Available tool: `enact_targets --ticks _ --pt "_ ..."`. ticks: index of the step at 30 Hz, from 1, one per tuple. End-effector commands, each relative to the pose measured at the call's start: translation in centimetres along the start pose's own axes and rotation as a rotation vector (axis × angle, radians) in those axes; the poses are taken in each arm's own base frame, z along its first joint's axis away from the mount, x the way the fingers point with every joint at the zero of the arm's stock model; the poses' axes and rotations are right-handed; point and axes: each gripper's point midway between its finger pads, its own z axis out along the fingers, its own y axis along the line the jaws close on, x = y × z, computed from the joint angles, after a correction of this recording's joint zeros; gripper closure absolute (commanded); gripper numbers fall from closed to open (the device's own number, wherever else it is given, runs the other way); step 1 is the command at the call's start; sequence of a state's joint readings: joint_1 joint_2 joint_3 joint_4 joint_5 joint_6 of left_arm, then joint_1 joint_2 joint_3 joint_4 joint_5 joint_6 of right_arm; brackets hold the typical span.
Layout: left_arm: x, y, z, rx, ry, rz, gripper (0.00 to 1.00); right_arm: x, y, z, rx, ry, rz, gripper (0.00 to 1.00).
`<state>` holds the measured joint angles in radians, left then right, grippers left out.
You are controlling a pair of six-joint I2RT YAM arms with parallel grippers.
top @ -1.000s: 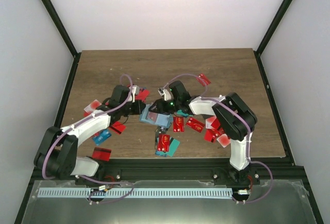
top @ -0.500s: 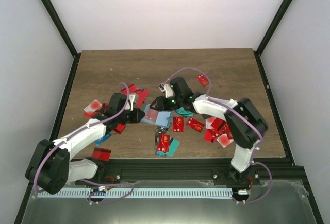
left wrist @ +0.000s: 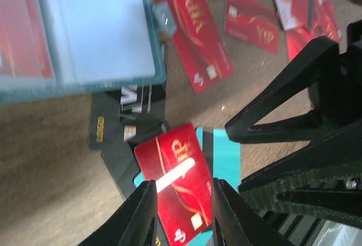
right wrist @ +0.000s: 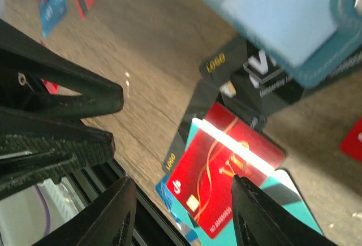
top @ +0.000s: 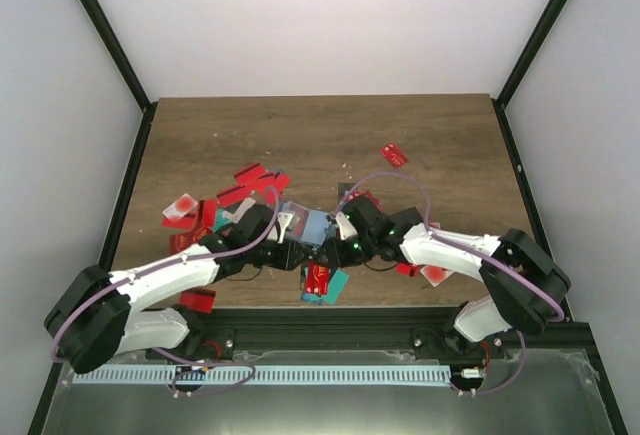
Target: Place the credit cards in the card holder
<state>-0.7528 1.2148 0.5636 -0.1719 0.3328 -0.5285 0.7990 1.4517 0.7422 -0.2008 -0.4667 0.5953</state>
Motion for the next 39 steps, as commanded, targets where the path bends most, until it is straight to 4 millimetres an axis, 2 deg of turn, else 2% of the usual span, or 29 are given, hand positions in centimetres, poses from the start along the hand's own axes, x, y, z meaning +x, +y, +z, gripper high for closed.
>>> enact_targets --ticks 1,5,9,12,17,20,24,26,28,32,36,39 --pt "2.2 0.8 0.4 -0.034 0.028 -0.032 0.71 0.7 -0.4 0.8 0.007 0.003 0.011 0.52" --pt "3.2 3.0 -0.5 -0.157 0.0 -0.086 0.69 0.7 -1.1 1.9 0.066 0.005 -0.019 0.52" --pt "4.2 4.2 -1.5 -0.201 -0.015 -0.13 0.66 0.9 -1.8 3.3 0.126 0.014 -0.045 0.53" --pt "4.4 5.7 -3.2 -0.296 -0.054 -0.199 0.64 1.4 -1.6 4.2 0.154 0.034 -0.071 0.54" --pt "4.1 9.6 -8.0 -0.518 -0.252 -0.409 0.57 1.1 2.9 4.7 0.065 0.012 -0.17 0.54" --pt "4.7 11.6 -10.0 -0.635 -0.311 -0.492 0.55 0.2 6.2 5.2 -0.05 -0.002 -0.213 0.54" --pt "5.4 13.2 -12.0 -0.745 -0.373 -0.592 0.48 -1.3 10.4 5.6 -0.185 -0.008 -0.256 0.54" --pt "5.4 13.6 -12.7 -0.776 -0.403 -0.617 0.48 -2.0 11.5 5.9 -0.213 -0.007 -0.275 0.54" --pt "4.5 13.1 -12.9 -0.731 -0.442 -0.607 0.48 -2.8 10.8 6.2 -0.155 -0.032 -0.277 0.54" --pt "2.6 10.8 -10.4 -0.59 -0.403 -0.489 0.51 -3.2 5.6 6.5 0.101 -0.067 -0.261 0.54" --pt "1.6 7.1 -7.1 -0.342 -0.342 -0.378 0.51 -1.3 2.1 6.9 0.205 -0.014 -0.249 0.55" --pt "1.8 6.0 -5.4 -0.258 -0.304 -0.347 0.51 0.5 -0.1 6.9 0.254 0.025 -0.226 0.56"
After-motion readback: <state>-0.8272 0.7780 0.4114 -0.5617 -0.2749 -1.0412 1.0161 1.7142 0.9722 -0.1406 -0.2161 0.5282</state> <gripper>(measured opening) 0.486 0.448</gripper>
